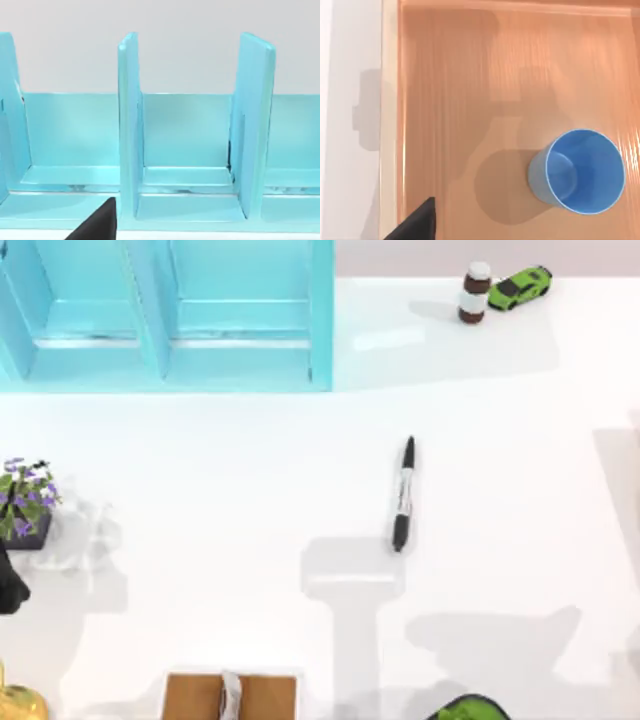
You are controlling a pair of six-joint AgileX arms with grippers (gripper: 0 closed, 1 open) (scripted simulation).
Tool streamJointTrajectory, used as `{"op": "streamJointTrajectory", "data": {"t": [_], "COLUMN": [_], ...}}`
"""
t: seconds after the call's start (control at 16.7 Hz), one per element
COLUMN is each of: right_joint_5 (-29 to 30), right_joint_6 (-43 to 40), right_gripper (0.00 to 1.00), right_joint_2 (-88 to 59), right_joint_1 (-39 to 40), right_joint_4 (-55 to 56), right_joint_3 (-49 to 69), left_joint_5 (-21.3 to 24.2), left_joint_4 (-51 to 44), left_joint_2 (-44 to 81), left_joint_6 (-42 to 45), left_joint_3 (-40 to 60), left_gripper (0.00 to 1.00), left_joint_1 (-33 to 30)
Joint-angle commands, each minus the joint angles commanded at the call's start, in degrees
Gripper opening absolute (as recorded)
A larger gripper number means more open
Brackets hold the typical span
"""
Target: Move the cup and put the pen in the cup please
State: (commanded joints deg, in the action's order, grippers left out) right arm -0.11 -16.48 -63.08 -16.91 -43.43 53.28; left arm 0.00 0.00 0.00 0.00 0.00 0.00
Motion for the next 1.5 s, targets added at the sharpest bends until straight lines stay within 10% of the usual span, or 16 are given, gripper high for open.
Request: {"op": "streamJointTrajectory", "data": {"t": [0.72, 1.5], "right_joint_5": [0.03, 0.03], "right_joint_6": [-11.79, -11.75], "right_gripper": [1.0, 1.0], "right_joint_2": [-44.1, -47.57], "right_joint_1": [-12.4, -12.41], "right_joint_4": [-30.76, -18.58], "right_joint_3": [38.98, 30.12], "left_joint_5": [0.0, 0.0], "left_joint_4": [0.0, 0.0], "left_joint_2": [0.0, 0.0], "left_joint_6": [0.0, 0.0], "left_joint_3": [0.0, 0.0], "left_gripper": [1.0, 1.0], "left_joint_1": [0.0, 0.0]}}
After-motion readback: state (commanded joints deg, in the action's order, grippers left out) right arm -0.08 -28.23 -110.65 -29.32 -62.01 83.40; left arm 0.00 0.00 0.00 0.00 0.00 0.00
